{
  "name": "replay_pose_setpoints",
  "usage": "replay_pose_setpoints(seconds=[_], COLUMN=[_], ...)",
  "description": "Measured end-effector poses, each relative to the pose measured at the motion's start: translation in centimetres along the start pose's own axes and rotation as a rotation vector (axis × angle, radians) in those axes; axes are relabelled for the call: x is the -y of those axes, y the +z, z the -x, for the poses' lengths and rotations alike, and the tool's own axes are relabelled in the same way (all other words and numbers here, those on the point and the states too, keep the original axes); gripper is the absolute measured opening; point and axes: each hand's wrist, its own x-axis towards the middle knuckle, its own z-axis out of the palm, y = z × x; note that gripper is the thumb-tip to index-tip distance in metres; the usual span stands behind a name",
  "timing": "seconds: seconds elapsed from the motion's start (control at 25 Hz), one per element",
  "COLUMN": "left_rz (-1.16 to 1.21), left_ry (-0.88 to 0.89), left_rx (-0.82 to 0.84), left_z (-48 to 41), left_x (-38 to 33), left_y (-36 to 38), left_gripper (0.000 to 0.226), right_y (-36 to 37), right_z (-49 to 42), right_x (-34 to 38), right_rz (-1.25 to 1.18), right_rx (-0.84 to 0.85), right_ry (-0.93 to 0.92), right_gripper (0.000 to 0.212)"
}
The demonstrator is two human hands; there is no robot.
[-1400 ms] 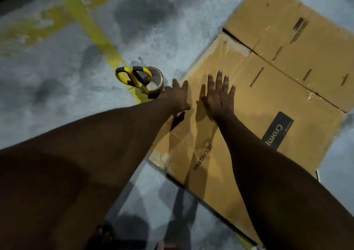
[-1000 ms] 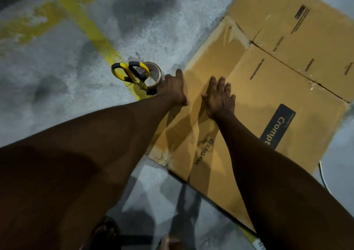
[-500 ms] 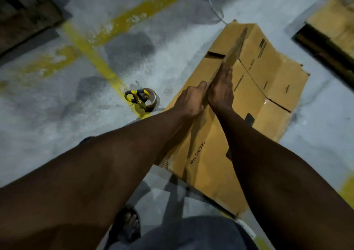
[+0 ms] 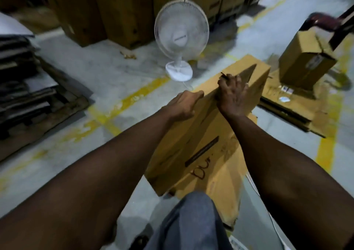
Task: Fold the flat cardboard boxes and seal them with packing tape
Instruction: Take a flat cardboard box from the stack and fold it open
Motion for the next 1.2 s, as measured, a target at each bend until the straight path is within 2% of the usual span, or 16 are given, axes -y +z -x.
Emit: replay_pose_setpoints(seconds=[0.12, 0.28, 0.36, 0.52, 0.72, 0.84, 0.96, 1.08, 1.2], left_rz=[-0.057, -0.208, -0.277, -0.381, -0.496, -0.454, -0.488, -0.569, -0.653], left_ry=[0.063, 0.014, -0.016, -0.119, -0.437, -0.601, -0.701, -0.746, -0.825], left_rx=[-0.032, -0.056, -0.047, -0.077, -0.016, -0.105, -0.229, -0.276, -0.305], left_z=[2.9, 7.1, 10.0, 16.7, 22.1, 24.5, 28.1, 33.1, 38.6], left_x=[-2.4, -2.2, -1.6, 2.1, 11.5, 16.3, 19.6, 21.8, 22.5], left_y=[-7.0, -14.9, -19.1, -25.8, -29.3, -29.7, -30.6, -29.9, -26.8], left_gripper=[0.040, 0.051, 0.052, 0.047, 0.047, 0.038, 0.019, 0.016, 0.014], right_y=[-7.2, -14.7, -17.4, -20.4, -17.9, -16.4, -15.7, -14.4, -12.9], right_z=[-0.7, -1.5, -1.8, -2.5, -3.2, -3.6, -3.9, -2.1, 2.6], right_x=[0.2, 3.1, 5.9, 14.4, 28.6, 37.4, 44.1, 48.9, 51.8], right_rz=[0.079, 0.109, 0.088, 0.030, -0.110, -0.182, -0.250, -0.268, -0.277], right_rx=[-0.045, -0.114, -0.132, -0.182, -0.236, -0.293, -0.335, -0.391, -0.364], right_ry=[-0.048, -0.123, -0.155, -0.279, -0.537, -0.677, -0.766, -0.900, -1.007], right_gripper=[0.051, 0.053, 0.050, 0.029, 0.019, 0.026, 0.026, 0.020, 0.018])
